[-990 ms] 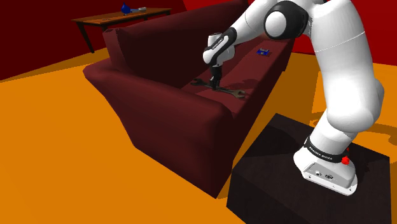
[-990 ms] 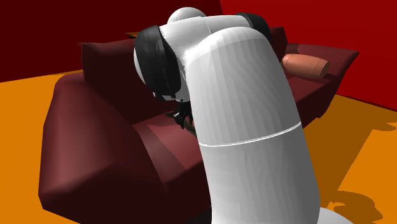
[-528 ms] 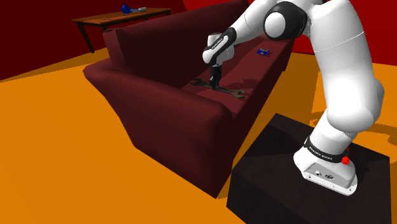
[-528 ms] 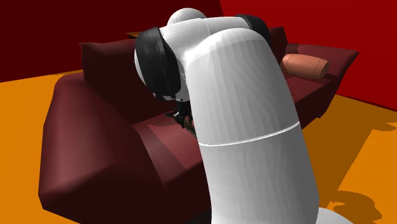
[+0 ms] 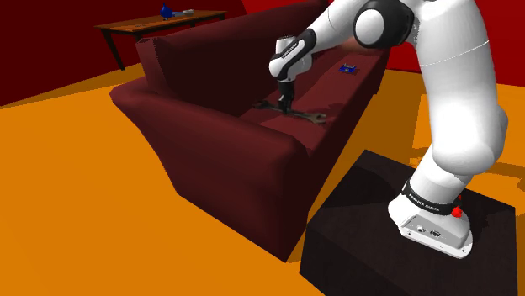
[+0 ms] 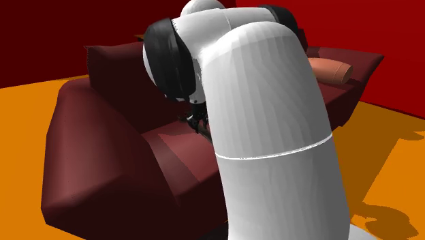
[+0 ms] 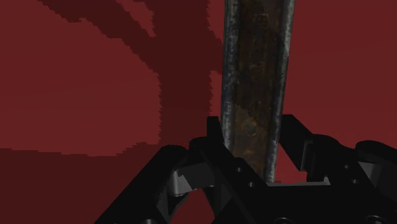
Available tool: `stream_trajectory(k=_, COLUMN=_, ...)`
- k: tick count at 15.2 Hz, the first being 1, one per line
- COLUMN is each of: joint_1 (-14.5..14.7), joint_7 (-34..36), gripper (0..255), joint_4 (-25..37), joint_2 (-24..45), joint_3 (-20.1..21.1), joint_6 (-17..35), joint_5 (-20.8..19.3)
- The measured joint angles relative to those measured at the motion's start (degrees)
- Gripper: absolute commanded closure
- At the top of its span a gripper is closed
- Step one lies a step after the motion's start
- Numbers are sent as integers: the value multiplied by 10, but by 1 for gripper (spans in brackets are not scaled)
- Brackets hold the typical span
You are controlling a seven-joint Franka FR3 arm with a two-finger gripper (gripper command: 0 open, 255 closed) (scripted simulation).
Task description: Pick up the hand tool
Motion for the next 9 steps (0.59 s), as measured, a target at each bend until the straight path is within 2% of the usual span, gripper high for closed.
stream_trajectory(k=9, joint_1=5, joint_7=4, gripper=255, joint_4=11, joint_2=-38, joint_3=-6, joint_6=-48, joint_5=-9)
